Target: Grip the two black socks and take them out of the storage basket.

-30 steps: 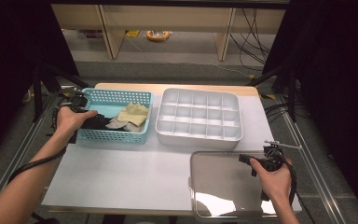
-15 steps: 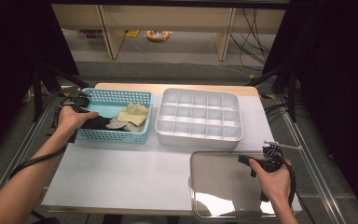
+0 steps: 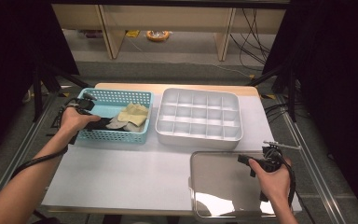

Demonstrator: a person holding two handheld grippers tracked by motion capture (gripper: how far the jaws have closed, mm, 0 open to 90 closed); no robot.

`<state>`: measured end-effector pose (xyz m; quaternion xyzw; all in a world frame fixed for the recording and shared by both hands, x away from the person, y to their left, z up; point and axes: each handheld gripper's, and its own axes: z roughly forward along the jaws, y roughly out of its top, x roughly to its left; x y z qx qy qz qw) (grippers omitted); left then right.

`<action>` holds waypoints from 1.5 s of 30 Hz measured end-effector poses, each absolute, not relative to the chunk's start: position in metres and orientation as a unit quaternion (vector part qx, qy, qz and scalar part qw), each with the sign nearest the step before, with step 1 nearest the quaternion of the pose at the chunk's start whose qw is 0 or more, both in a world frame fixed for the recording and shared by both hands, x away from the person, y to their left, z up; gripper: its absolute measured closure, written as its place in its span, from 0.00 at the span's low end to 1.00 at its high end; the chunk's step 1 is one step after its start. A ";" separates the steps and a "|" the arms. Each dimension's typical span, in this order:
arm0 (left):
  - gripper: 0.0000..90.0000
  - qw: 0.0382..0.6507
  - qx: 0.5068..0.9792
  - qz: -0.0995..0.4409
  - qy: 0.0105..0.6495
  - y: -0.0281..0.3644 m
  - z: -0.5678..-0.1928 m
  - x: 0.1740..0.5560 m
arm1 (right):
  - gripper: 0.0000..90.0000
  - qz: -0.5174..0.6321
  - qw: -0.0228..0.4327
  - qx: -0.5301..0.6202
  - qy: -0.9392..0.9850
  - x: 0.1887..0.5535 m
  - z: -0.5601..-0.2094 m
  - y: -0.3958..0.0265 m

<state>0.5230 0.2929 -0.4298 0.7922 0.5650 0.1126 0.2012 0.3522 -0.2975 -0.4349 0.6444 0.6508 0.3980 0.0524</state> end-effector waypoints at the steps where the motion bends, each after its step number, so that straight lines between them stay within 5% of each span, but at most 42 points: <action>1: 0.66 0.194 0.797 0.113 0.561 0.293 -0.430 0.523 | 0.82 0.398 0.054 0.645 0.650 0.352 -0.435 -0.297; 10: 0.98 0.197 0.791 0.106 0.570 0.292 -0.426 0.524 | 0.81 0.398 0.051 0.651 0.644 0.352 -0.435 -0.298; 45: 1.00 0.318 0.771 0.133 0.535 0.288 -0.374 0.473 | 0.80 0.401 0.059 0.636 0.657 0.355 -0.440 -0.297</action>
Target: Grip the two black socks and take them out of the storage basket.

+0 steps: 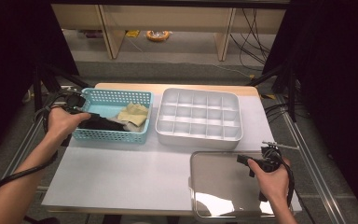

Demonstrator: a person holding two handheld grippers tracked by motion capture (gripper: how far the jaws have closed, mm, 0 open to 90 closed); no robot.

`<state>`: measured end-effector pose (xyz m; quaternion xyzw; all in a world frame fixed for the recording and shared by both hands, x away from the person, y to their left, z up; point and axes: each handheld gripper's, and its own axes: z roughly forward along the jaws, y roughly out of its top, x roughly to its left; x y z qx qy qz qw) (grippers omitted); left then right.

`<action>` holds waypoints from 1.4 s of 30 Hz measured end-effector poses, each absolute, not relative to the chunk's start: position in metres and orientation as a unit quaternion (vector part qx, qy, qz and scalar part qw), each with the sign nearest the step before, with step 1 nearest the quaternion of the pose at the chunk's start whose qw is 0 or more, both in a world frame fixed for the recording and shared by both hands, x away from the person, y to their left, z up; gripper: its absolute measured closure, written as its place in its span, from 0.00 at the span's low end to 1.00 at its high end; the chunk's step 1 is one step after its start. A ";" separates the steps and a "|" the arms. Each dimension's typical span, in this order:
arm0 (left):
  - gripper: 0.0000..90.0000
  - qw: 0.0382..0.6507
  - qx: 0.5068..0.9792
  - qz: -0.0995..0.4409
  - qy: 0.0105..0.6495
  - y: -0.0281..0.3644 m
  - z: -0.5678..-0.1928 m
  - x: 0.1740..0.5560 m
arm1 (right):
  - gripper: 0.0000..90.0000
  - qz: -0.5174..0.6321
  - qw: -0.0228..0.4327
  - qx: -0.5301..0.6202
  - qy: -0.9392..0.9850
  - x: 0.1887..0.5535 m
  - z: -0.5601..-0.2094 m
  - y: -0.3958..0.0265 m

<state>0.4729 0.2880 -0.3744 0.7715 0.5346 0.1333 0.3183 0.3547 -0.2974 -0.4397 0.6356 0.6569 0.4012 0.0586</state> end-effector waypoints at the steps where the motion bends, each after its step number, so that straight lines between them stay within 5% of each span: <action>1: 1.00 0.324 0.769 0.136 0.534 0.286 -0.375 0.470 | 0.80 0.400 0.055 0.638 0.655 0.354 -0.439 -0.297; 42: 1.00 0.336 0.819 0.084 0.458 0.257 -0.392 0.413 | 0.80 0.391 0.052 0.639 0.660 0.356 -0.441 -0.292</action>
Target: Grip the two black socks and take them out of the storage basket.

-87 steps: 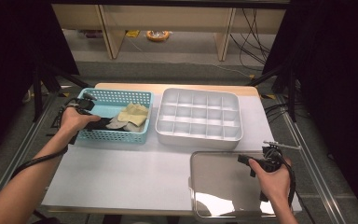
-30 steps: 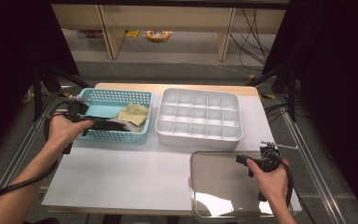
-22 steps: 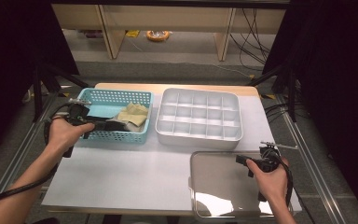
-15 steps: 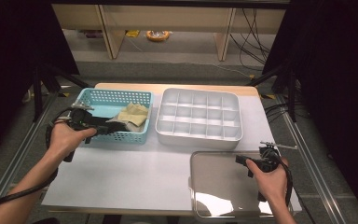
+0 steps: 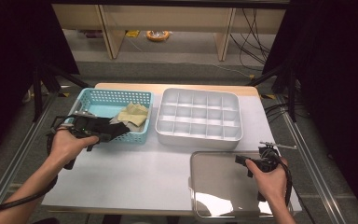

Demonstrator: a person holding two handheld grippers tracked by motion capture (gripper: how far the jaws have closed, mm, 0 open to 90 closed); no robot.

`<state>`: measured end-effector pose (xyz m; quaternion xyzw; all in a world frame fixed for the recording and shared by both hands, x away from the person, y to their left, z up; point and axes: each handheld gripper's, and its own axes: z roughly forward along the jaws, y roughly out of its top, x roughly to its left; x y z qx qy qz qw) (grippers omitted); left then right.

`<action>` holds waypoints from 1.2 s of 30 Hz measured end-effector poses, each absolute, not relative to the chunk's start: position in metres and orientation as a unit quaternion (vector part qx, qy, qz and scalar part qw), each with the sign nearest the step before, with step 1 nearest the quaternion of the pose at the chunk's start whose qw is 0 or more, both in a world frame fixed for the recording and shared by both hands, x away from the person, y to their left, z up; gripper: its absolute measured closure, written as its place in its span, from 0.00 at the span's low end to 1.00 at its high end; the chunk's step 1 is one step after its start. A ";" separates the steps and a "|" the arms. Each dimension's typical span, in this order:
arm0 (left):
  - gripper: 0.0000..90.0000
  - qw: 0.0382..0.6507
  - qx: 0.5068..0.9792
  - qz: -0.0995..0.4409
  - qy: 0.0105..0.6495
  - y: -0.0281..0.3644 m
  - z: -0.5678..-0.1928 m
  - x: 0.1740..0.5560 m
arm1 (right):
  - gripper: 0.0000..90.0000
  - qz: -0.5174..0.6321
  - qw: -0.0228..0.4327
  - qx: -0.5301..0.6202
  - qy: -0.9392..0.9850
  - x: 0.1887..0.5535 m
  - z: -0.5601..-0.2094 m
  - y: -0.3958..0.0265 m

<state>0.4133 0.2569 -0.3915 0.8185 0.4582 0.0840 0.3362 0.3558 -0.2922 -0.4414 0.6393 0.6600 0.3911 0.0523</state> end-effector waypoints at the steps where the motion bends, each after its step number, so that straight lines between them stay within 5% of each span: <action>1: 1.00 0.334 0.821 0.082 0.456 0.256 -0.392 0.412 | 0.80 0.392 0.051 0.638 0.660 0.356 -0.441 -0.292; 36: 1.00 0.345 0.836 0.030 0.426 0.246 -0.394 0.376 | 0.80 0.390 0.037 0.652 0.649 0.355 -0.440 -0.288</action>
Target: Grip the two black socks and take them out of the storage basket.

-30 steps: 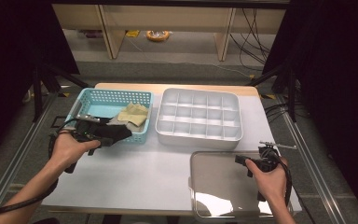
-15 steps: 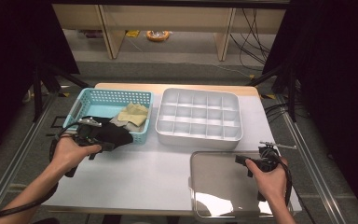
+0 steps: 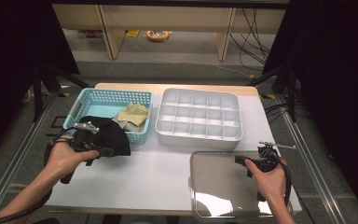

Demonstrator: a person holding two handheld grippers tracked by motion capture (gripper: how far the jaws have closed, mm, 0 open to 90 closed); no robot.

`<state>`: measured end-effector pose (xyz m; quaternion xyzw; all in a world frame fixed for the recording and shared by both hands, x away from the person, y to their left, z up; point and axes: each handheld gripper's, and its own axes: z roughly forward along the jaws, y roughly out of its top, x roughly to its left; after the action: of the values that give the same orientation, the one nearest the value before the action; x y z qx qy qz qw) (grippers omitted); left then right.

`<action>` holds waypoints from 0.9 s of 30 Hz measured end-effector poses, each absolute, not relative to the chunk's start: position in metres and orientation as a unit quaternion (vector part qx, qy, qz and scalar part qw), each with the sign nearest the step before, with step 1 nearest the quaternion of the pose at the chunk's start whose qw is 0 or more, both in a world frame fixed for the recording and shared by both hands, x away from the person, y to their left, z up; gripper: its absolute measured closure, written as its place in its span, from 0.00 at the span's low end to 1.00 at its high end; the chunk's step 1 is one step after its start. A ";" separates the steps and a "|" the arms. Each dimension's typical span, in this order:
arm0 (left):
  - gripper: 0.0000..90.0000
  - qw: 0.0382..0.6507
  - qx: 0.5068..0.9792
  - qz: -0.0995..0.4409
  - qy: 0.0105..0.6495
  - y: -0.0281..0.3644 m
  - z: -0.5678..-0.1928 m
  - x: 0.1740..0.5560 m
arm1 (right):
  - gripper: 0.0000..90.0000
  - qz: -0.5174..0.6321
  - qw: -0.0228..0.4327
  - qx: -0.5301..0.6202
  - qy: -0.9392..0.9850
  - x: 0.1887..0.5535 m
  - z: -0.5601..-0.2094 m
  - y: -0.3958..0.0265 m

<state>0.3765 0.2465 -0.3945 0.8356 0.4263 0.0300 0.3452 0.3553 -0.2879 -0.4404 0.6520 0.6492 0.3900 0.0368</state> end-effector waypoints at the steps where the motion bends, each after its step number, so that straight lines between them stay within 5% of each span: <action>1: 1.00 0.343 0.838 0.030 0.423 0.245 -0.395 0.374 | 0.80 0.389 0.052 0.641 0.659 0.356 -0.441 -0.290; 12: 0.99 0.328 0.855 -0.031 0.400 0.228 -0.416 0.357 | 0.80 0.390 0.035 0.652 0.649 0.355 -0.440 -0.288; 18: 0.68 0.345 0.829 -0.001 0.440 0.235 -0.405 0.361 | 0.79 0.390 0.034 0.655 0.646 0.354 -0.440 -0.288; 27: 0.51 0.347 0.817 0.072 0.455 0.266 -0.399 0.382 | 0.79 0.386 0.037 0.655 0.648 0.355 -0.441 -0.288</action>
<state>0.3817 0.2656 -0.3991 0.8167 0.4551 0.0723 0.3475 0.3553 -0.2875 -0.4407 0.6553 0.6480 0.3864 0.0373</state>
